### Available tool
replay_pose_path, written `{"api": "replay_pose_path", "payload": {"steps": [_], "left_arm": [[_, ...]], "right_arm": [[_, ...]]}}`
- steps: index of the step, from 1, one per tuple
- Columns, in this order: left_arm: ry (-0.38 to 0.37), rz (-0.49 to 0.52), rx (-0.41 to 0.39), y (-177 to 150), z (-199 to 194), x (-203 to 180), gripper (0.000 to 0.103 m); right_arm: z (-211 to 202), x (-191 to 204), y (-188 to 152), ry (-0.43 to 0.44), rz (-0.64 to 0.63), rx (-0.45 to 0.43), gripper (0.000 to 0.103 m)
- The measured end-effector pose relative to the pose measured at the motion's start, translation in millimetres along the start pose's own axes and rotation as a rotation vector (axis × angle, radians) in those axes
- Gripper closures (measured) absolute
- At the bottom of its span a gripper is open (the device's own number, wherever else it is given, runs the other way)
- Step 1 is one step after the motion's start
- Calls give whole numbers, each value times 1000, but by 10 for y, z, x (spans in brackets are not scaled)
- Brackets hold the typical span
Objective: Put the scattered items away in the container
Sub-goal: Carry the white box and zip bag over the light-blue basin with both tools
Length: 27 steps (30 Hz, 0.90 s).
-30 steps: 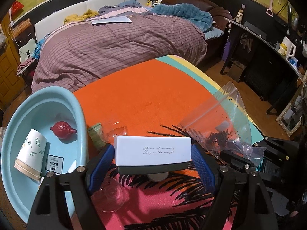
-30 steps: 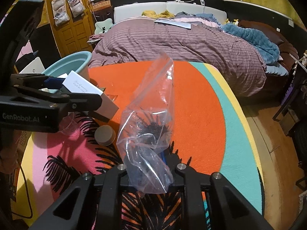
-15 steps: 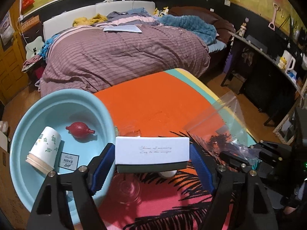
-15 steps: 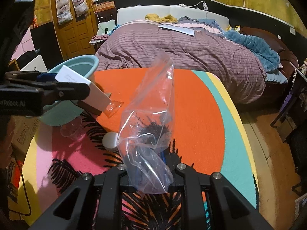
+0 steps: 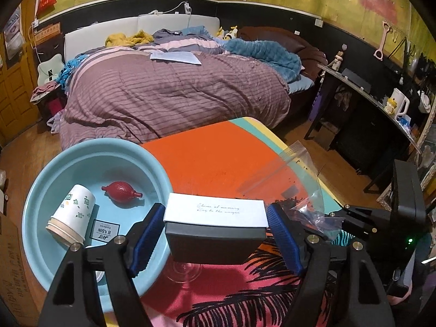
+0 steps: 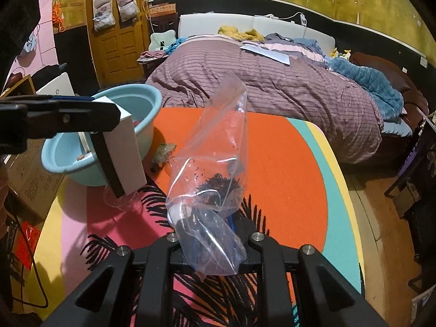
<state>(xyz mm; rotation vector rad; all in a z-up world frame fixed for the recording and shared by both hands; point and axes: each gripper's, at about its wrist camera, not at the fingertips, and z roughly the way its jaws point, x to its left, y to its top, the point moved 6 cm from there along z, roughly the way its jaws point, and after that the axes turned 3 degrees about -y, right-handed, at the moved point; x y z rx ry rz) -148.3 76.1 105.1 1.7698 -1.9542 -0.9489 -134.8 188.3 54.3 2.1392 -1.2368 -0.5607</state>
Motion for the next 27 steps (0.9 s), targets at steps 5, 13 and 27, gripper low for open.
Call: {"api": "replay_pose_path", "payload": {"steps": [5,13,27], "left_arm": [[-33,-2,-8,10,-66,-50,22],[-40,10,-16,23,-114,-127,22],[-59,41,-37,84,-186,-306,22]], "right_arm": [[-27,19,24,-2,-4,-6,85],[-116,24,33,-9,-5,-18,85],[-236,-1,51,-29,-1,-33,85]]}}
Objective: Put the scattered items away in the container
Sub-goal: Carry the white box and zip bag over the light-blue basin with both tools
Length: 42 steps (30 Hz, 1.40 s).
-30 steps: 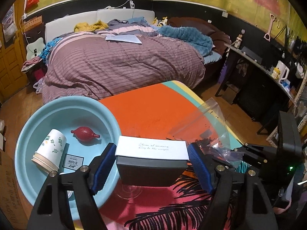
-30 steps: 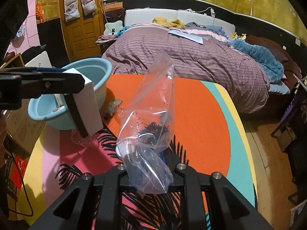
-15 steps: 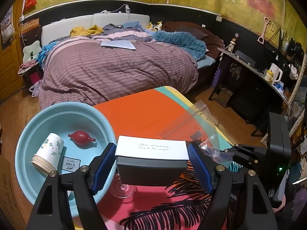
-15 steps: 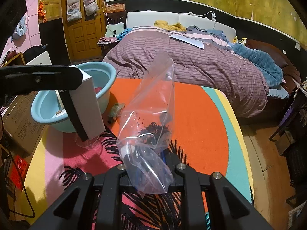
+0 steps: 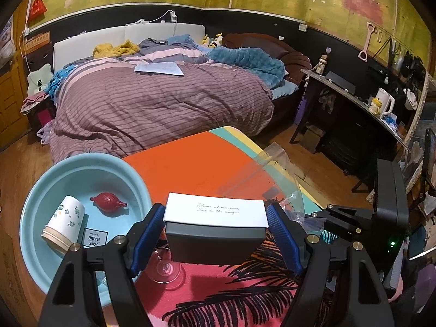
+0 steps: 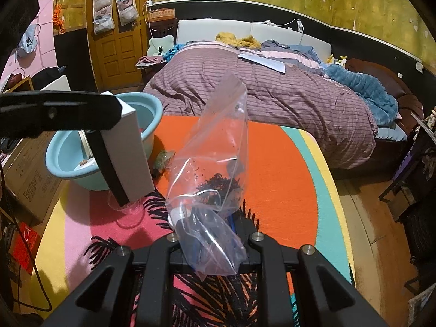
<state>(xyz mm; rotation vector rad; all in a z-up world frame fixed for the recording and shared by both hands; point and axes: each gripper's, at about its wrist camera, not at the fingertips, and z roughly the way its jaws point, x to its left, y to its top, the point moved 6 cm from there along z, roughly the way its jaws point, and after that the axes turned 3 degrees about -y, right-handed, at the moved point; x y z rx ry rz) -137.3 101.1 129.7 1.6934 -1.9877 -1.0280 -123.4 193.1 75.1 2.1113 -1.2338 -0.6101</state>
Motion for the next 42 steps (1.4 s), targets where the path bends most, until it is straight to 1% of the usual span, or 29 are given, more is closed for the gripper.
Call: {"api": "replay_pose_path", "payload": {"steps": [11,21,30,42], "left_arm": [[18,23,-37,81,-183,-46,22],[49,9,-69,109,-381,84,22],[106,-31,-87,110,-547,429,22],[179,-135,-84,-9,-617,1114,22]], "right_arm": [[-141,-14,126,-17,-1,-39,85],[-201,70,273,-16,-33,-64,85],[-186,295,455,18,-79,-87,85],[94,795,767,90,-156,-83,85]]}}
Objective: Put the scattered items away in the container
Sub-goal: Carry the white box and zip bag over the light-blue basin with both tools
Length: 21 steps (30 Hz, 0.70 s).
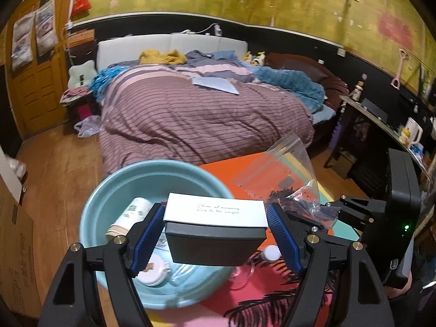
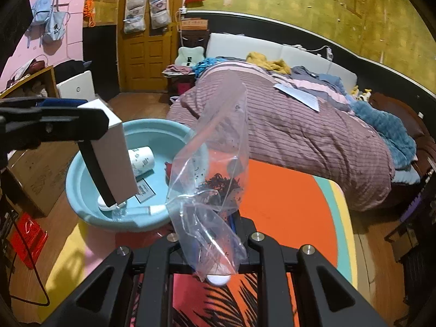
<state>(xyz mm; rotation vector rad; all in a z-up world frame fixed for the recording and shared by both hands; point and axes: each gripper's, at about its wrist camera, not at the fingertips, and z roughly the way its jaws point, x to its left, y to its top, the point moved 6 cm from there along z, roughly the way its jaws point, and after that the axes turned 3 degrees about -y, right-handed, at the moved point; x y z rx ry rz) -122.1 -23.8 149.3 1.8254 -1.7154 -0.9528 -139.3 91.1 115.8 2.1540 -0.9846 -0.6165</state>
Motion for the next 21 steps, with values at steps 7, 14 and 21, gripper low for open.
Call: {"api": "replay_pose_path", "payload": {"steps": [7,14,21], "left_arm": [[24,-43,4,-27,84,335,22],[31,-73,38,-107,256,532,22],[38,-88,62,-164,389,665,22]], "right_arm": [[301,253,215,37,-45,9,85],[641,433,330,75,-75,38,85],[901,572,378,104,-97,65,85]]}}
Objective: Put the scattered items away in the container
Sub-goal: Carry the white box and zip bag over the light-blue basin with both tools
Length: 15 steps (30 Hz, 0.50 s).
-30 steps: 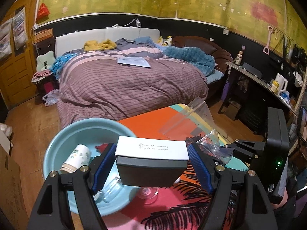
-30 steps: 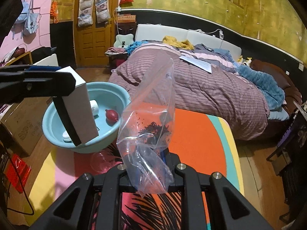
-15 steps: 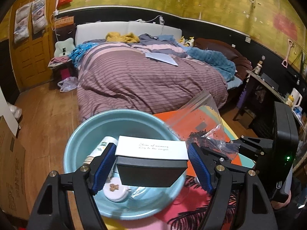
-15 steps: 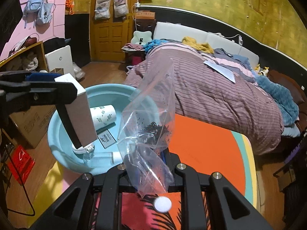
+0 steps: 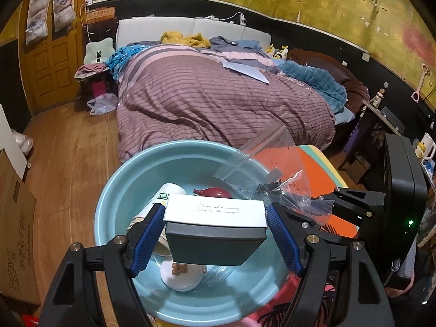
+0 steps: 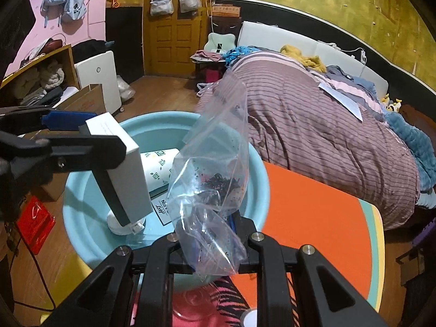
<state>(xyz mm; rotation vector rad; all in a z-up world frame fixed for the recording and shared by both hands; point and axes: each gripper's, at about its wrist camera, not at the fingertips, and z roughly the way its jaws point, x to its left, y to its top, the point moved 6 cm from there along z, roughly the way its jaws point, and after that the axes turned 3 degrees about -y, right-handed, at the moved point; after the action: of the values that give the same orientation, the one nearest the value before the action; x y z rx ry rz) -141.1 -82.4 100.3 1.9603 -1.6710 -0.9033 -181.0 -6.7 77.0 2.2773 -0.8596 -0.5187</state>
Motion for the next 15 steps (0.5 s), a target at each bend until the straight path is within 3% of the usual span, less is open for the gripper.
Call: {"api": "replay_pose_path", "payload": {"steps": [15], "left_arm": [[14,-23,54,-176,306,138,22]], "right_arm": [[625,87,-146,76,-1,116,85]]}}
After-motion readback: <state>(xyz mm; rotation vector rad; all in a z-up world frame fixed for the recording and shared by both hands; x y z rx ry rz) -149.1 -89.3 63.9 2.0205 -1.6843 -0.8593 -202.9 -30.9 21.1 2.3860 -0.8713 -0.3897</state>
